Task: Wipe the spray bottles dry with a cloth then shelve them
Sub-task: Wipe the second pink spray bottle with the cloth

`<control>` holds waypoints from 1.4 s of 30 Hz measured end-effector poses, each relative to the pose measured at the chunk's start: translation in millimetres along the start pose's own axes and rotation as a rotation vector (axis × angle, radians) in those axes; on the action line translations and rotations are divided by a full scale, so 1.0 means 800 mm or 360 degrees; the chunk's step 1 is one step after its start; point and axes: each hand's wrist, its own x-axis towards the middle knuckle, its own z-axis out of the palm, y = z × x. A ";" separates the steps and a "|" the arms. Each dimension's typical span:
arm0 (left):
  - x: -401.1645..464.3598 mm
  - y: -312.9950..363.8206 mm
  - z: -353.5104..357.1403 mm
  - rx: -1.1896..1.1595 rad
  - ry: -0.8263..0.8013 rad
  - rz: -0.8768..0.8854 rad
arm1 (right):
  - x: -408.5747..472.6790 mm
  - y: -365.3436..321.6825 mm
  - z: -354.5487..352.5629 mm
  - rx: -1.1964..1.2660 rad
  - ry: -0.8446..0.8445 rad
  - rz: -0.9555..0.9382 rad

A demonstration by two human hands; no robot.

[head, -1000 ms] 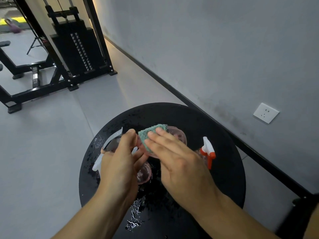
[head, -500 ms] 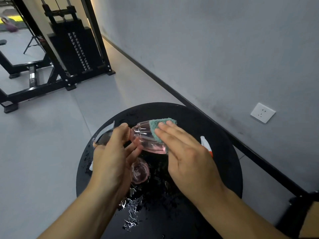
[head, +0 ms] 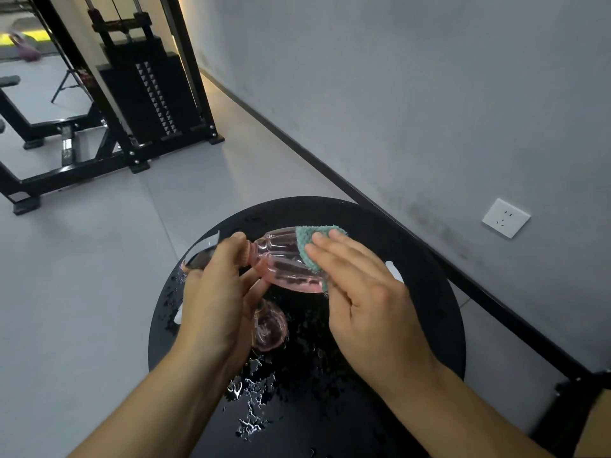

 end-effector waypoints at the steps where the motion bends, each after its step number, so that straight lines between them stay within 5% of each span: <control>1: 0.001 0.000 0.000 0.0004 0.0002 0.0003 | 0.000 -0.001 0.000 -0.0008 0.0021 -0.0020; 42: -0.010 -0.015 0.005 -0.0002 -0.0056 -0.0131 | 0.004 -0.005 -0.008 -0.0181 -0.0176 -0.0052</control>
